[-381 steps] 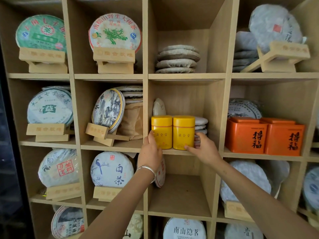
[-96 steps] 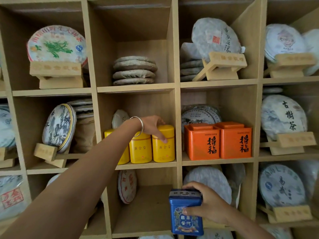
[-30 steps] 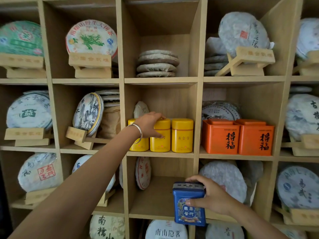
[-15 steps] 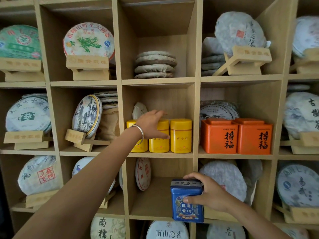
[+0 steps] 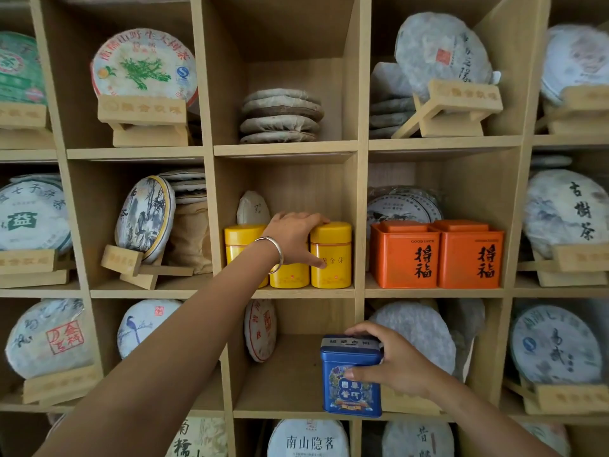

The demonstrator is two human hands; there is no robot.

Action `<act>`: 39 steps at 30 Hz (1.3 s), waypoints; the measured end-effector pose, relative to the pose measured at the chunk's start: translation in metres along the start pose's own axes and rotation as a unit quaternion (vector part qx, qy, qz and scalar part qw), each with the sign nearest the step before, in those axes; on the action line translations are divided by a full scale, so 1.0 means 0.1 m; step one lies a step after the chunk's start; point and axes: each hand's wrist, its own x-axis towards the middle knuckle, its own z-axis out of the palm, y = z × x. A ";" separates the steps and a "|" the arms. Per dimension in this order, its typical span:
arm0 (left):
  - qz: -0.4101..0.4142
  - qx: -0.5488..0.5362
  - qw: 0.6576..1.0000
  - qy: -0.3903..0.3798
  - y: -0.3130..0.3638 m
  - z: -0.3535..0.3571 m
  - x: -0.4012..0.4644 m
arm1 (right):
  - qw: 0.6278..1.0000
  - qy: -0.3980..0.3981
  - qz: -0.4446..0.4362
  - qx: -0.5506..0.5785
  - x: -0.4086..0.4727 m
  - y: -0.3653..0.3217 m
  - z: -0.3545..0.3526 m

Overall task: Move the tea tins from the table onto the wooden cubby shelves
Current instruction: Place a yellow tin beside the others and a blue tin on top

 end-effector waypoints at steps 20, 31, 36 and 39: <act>-0.022 -0.283 0.951 0.123 -0.33 -0.55 -0.32 | 0.986 0.072 -0.148 0.015 0.32 -1.39 -0.52; -0.075 -0.501 0.861 0.042 -0.50 -0.78 -0.60 | 0.972 0.136 -0.185 -0.053 1.26 -2.11 -0.71; -0.083 -0.507 0.856 0.060 -0.55 -0.61 -0.59 | 0.968 0.174 -0.182 -0.021 1.32 -2.15 -0.53; -0.080 -0.508 0.854 0.077 -0.61 -0.55 -0.58 | 0.962 0.205 -0.179 -0.026 1.36 -2.08 -0.45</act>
